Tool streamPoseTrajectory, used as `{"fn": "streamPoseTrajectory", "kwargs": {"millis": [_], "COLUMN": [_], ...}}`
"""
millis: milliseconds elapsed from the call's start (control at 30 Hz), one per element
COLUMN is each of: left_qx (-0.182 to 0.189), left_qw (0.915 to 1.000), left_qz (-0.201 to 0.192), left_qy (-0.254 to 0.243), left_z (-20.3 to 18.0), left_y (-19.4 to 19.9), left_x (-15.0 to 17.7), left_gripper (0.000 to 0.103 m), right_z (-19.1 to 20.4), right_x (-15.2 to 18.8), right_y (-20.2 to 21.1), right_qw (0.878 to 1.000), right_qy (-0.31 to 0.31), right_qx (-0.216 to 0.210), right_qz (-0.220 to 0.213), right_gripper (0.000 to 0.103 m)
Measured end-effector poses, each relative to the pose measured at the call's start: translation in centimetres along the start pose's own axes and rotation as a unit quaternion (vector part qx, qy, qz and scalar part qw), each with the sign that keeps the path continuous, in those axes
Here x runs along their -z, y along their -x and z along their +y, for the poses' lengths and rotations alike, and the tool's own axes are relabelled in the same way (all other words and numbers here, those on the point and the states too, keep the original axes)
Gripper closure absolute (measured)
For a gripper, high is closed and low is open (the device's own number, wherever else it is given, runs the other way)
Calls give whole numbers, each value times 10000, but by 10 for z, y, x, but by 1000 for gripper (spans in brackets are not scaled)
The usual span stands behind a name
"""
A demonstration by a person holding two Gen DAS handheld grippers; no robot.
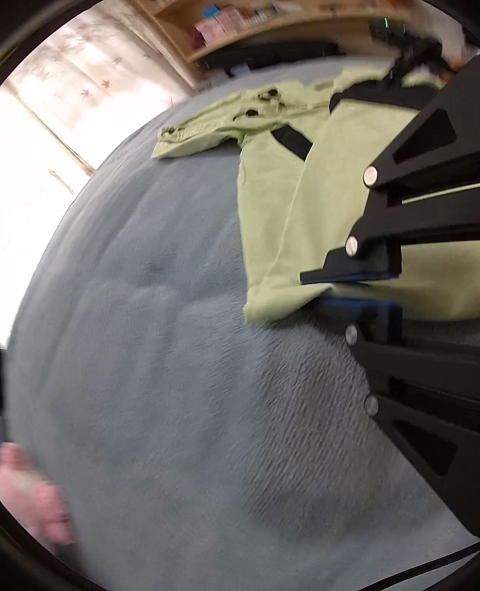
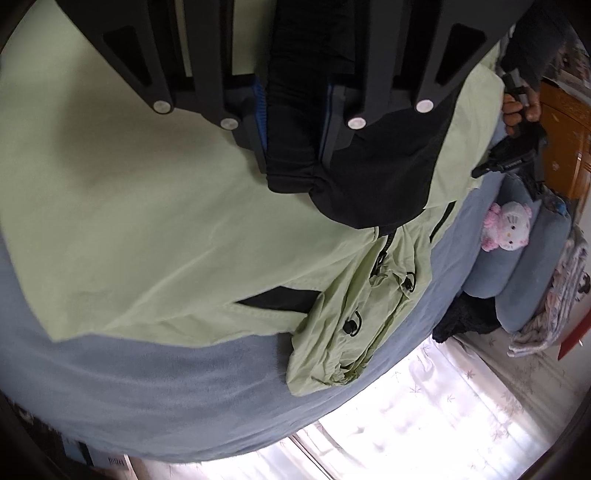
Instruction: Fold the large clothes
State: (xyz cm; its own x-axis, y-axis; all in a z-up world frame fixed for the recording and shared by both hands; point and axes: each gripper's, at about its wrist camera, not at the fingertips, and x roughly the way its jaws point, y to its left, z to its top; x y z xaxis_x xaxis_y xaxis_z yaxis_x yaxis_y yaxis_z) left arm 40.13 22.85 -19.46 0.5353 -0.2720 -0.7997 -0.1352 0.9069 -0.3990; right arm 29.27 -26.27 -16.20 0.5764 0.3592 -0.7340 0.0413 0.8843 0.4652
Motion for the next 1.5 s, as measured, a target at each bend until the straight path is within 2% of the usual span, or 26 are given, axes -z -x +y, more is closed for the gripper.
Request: {"fn": "streamPoseTrajectory", "kwargs": {"millis": [100,133,200,267,300,433,467,500,533,600,700,767,833,900,1033,1167,1233,1300,1333,1367,1400,1433,1500], "left_qx": [-275,-412,-886,-1144,-1254,-1496,-1546,-1640,-1681,-1707,-1448,-1218,-1095,-1004,-1060,-1344,-1463,-1772,-2117,-2325,-2403,-2409,-2071], "left_qw": [9977,9957,9913,9893,9881,9821,9811,9800,9797,9796,9831,9876,9906,9912,9892,9854,9820,9740,9660,9617,9608,9632,9745], "left_qz": [-563,-711,-654,-488,-430,-497,-469,-420,-405,-559,-783,-608,-253,-117,-255,-244,-288,-473,-605,-651,-646,-591,-548], "left_qy": [-264,-420,-728,-765,-782,-1028,-1062,-1047,-1017,-904,-796,-782,-783,-859,-979,-1020,-1159,-1332,-1354,-1297,-1222,-1036,-671], "left_z": [-22,-28,-36,-33,-29,-33,-35,-36,-37,-36,-46,-57,-73,-90,-118,-117,-110,-100,-91,-80,-72,-57,-33], "left_y": [23,26,10,-7,-17,-15,-12,-6,0,20,56,67,69,68,61,45,39,40,42,43,44,45,50], "left_x": [0,0,2,4,7,9,9,7,6,7,19,31,52,77,125,144,146,142,139,135,133,128,123], "left_gripper": [102,102,102,102,102,96,93,84,80,80,80,81,82,82,82,82,81,81,81,81,79,66,55], "right_z": [16,17,10,0,-1,0,0,0,1,4,23,46,79,111,164,184,180,163,154,135,112,91,58], "right_x": [-6,-7,-11,-10,-8,-13,-13,-13,-11,-6,3,12,25,37,59,75,80,79,77,72,66,61,52], "right_y": [30,32,15,-12,-17,-5,0,9,19,37,51,48,36,23,-4,-31,-39,-36,-33,-27,-19,-11,5], "right_qw": [9967,9955,9966,9976,9976,9972,9971,9968,9960,9944,9938,9935,9932,9931,9882,9845,9790,9762,9756,9747,9743,9746,9821], "right_qy": [322,367,307,234,240,121,85,48,28,-12,172,457,785,1040,1501,1691,1926,1970,1923,1803,1620,1418,1009], "right_qx": [155,245,462,637,643,736,750,786,850,961,980,931,816,527,273,199,501,837,1018,1310,1562,1731,1593], "right_qz": [-728,-834,-612,-153,-101,-76,-85,-158,-255,-441,-497,-465,-278,-143,98,427,444,348,294,185,84,21,-29], "right_gripper": [82,82,82,81,80,72,69,69,68,68,68,68,68,68,68,68,68,68,68,68,68,69,88]}}
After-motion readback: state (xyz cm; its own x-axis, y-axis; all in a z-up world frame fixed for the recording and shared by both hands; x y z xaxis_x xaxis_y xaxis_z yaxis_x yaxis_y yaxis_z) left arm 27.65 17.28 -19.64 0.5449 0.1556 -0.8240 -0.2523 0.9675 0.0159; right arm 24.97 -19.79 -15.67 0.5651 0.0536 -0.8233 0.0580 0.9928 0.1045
